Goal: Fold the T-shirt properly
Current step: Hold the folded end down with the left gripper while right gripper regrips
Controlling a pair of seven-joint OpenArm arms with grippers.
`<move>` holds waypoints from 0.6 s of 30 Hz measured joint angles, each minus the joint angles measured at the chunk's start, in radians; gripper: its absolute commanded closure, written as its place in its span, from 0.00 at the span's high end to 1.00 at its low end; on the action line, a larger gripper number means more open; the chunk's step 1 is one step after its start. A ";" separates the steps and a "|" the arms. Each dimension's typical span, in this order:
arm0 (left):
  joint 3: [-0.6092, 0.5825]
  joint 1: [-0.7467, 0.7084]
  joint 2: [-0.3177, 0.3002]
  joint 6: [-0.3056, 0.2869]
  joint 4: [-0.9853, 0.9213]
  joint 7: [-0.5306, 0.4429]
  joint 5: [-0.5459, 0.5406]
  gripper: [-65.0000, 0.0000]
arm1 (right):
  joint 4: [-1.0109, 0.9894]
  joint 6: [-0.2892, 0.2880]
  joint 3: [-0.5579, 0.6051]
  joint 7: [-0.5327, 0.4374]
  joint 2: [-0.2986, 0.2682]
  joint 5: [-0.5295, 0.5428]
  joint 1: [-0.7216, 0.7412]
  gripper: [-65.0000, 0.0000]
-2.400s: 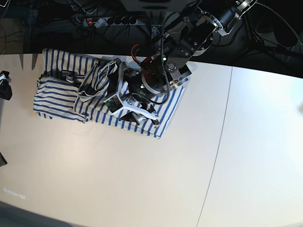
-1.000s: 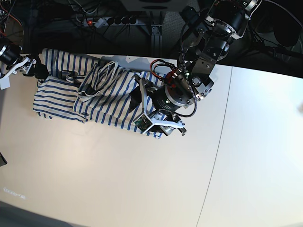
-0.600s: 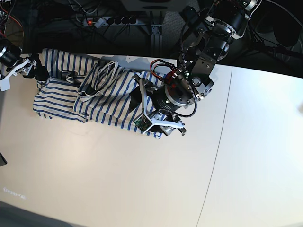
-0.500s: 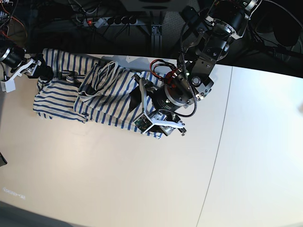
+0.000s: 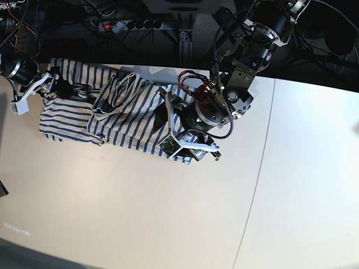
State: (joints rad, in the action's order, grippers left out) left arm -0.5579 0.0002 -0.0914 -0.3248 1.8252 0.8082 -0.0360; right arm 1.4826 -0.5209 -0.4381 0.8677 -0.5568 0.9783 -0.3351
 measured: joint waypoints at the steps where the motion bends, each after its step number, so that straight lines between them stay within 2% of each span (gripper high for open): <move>1: 0.000 0.000 0.000 0.000 0.000 0.000 0.000 0.65 | -0.005 0.000 0.000 0.000 0.000 0.000 0.007 0.69; 7: 0.000 0.000 0.000 0.000 0.000 0.000 0.000 0.65 | -0.057 0.000 0.000 -0.001 0.000 0.003 0.051 0.69; 13: 0.000 0.000 0.000 0.000 0.000 0.000 0.000 0.65 | -0.178 0.000 0.000 -0.023 0.000 0.050 0.119 0.69; 18: 0.000 0.000 0.000 0.000 0.000 0.000 0.000 0.65 | -0.199 0.000 0.002 -0.027 0.026 0.061 0.131 0.69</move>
State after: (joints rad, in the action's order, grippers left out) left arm -0.5579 -0.0002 -0.0917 -0.3248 1.8252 0.8082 -0.0357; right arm 1.2839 -0.5205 -0.4362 0.8410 -0.5304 1.0389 -0.2043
